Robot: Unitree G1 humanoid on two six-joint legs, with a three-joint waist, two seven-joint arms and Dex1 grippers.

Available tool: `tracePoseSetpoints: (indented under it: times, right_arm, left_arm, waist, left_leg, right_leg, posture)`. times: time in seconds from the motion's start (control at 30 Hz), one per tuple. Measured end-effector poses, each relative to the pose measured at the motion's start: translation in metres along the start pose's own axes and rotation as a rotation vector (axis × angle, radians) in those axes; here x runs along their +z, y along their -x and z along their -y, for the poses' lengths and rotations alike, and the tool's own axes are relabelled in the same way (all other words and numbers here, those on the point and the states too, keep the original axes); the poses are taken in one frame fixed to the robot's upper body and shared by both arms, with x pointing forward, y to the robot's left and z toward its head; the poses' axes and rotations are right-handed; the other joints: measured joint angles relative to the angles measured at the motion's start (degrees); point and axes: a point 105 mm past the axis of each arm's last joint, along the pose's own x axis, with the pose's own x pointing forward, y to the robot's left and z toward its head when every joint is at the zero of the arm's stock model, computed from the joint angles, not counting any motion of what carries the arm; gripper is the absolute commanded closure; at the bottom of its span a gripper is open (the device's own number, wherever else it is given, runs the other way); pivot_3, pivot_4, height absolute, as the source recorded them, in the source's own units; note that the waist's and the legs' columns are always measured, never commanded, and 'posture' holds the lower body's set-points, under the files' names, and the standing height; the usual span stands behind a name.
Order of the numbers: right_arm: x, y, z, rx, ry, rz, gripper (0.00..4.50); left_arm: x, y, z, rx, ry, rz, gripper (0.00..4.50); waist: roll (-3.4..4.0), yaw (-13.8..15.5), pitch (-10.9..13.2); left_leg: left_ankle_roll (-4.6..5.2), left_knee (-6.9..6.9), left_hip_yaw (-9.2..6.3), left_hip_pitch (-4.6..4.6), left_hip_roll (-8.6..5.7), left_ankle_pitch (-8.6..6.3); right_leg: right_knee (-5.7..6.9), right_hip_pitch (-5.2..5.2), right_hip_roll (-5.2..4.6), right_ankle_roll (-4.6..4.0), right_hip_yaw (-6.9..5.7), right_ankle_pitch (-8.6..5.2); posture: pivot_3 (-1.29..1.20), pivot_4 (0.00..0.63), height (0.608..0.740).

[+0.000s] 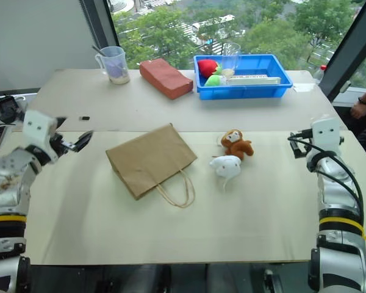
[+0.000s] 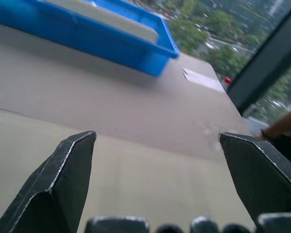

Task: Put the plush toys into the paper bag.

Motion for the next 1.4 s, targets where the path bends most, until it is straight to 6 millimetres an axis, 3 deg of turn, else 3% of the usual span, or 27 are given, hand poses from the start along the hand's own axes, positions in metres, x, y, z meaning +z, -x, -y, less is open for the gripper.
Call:
tracePoseSetpoints:
  times: [0.1,0.13,0.27,0.4,0.6,0.87,1.17,1.4]
  right_arm:
    - [0.033,0.003,-0.012,0.120,-0.033,0.083,0.00]
    - [0.049,0.008,-0.024,0.198,-0.050,0.127,0.00]
    - [0.073,0.030,-0.062,0.426,-0.096,0.185,0.00]
    - [0.067,0.066,-0.110,0.701,-0.083,0.125,0.00]
    - [0.062,0.105,-0.144,0.898,-0.110,0.075,0.00]
    - [0.050,0.133,-0.164,0.990,-0.060,0.013,0.00]
    - [0.042,0.136,-0.170,0.988,-0.050,0.000,0.00]
    - [0.035,0.138,-0.168,0.967,-0.050,-0.008,0.00]
  left_arm:
    - [0.031,-0.012,0.027,-0.190,-0.045,0.061,0.03]
    - [0.041,-0.016,0.046,-0.306,-0.074,0.073,0.03]
    - [0.045,-0.018,0.101,-0.607,-0.148,0.069,0.03]
    - [0.036,-0.016,0.141,-0.820,-0.272,0.064,0.03]
    - [0.019,-0.008,0.181,-1.064,-0.444,0.098,0.03]
    - [0.000,-0.010,0.203,-1.160,-0.460,0.127,0.03]
    - [-0.010,-0.020,0.228,-1.194,-0.477,0.137,0.03]
    - [-0.005,-0.033,0.248,-1.166,-0.494,0.160,0.03]
  waist:
    - [0.00,-0.08,0.00]
    - [0.00,-0.07,0.00]
    - [0.00,0.00,0.00]
    - [-0.01,0.16,0.00]
    - [-0.03,0.44,0.02]
    - [-0.04,0.54,0.02]
    - [-0.04,1.03,0.02]
    - [-0.04,1.53,0.02]
  left_leg:
    - [0.02,-0.01,-0.01,0.00,0.06,-0.01]
    - [0.02,-0.02,-0.02,0.00,0.10,-0.02]
    - [0.06,-0.03,0.00,-0.03,0.13,-0.04]
    - [0.09,0.11,0.04,-0.07,0.10,-0.05]
    - [0.18,0.34,0.09,-0.04,0.07,-0.10]
    - [0.18,0.35,0.09,0.11,0.08,-0.10]
    - [0.20,0.37,0.05,0.11,0.06,-0.11]
    - [0.25,0.39,0.02,0.23,0.07,-0.14]
  right_leg:
    - [0.01,0.00,0.09,0.00,-0.01,0.00]
    - [-0.01,-0.01,0.14,0.01,-0.02,0.00]
    - [-0.06,-0.03,0.17,0.01,-0.03,0.00]
    - [-0.08,0.00,0.15,0.01,-0.03,-0.01]
    - [-0.34,0.13,0.11,0.01,-0.02,-0.01]
    - [-0.42,0.30,0.14,0.02,-0.03,-0.01]
    - [-0.50,0.38,0.14,0.03,-0.07,-0.01]
    - [-0.64,0.64,0.14,0.04,-0.12,-0.01]
  posture:
    - [0.00,0.150,0.740]
    - [0.00,0.150,0.740]
    - [0.00,0.150,0.740]
    - [0.00,0.150,0.740]
    - [0.00,0.150,0.740]
    - [0.00,0.150,0.740]
    - [0.00,0.150,0.740]
    - [0.00,0.150,0.740]
